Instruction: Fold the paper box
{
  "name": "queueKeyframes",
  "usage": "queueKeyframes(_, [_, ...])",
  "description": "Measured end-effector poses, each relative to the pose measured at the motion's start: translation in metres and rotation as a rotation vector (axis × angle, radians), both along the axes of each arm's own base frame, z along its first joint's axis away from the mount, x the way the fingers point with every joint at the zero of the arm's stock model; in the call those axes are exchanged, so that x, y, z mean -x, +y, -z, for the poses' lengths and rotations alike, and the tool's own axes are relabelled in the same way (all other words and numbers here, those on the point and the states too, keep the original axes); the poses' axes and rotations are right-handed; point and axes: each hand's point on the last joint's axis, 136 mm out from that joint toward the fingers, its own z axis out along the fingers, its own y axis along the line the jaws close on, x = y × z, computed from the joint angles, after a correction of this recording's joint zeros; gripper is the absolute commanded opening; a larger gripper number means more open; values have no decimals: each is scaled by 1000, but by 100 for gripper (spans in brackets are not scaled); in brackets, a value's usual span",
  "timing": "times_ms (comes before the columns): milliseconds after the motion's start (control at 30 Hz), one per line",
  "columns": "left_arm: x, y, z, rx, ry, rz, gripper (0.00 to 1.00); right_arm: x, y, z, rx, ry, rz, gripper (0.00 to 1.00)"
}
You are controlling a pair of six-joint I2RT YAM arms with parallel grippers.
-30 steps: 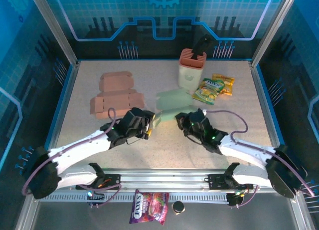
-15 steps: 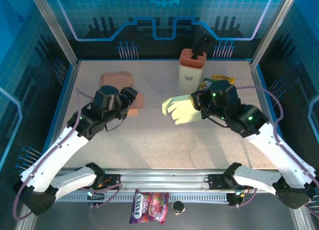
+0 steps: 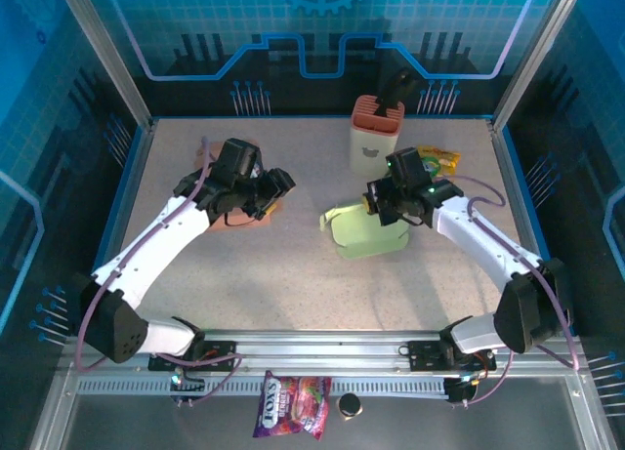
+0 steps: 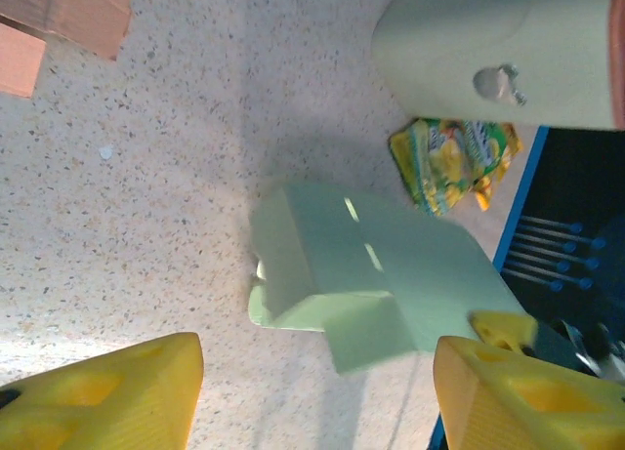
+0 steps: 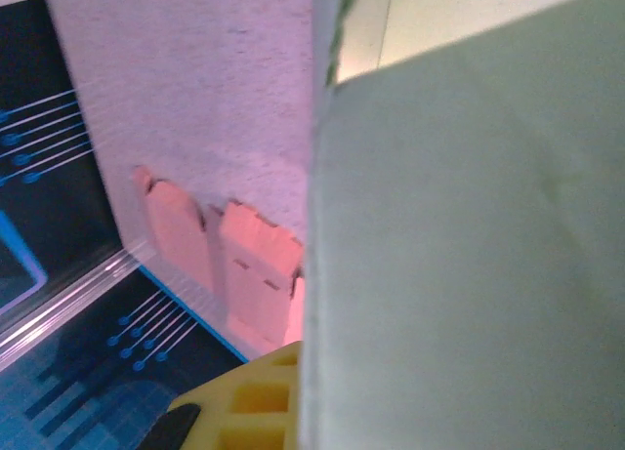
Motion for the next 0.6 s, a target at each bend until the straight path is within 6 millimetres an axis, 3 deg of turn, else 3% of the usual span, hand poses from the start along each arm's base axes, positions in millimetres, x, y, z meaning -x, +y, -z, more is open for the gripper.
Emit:
queueKeyframes(100, [0, -4, 9, -18, 8, 51, 60, -7, 1, 6, -33, -30, -23, 0])
queueKeyframes(200, [-1, -8, 19, -18, 19, 81, 60, -26, 5, 3, -69, -91, -51, 0])
queueKeyframes(300, [-6, -11, 34, -22, 41, 102, 59, -41, 6, 13, -79, -115, -78, 0])
queueKeyframes(600, [-20, -12, 61, -40, 51, 153, 55, -49, 11, 30, -70, -245, -164, 0])
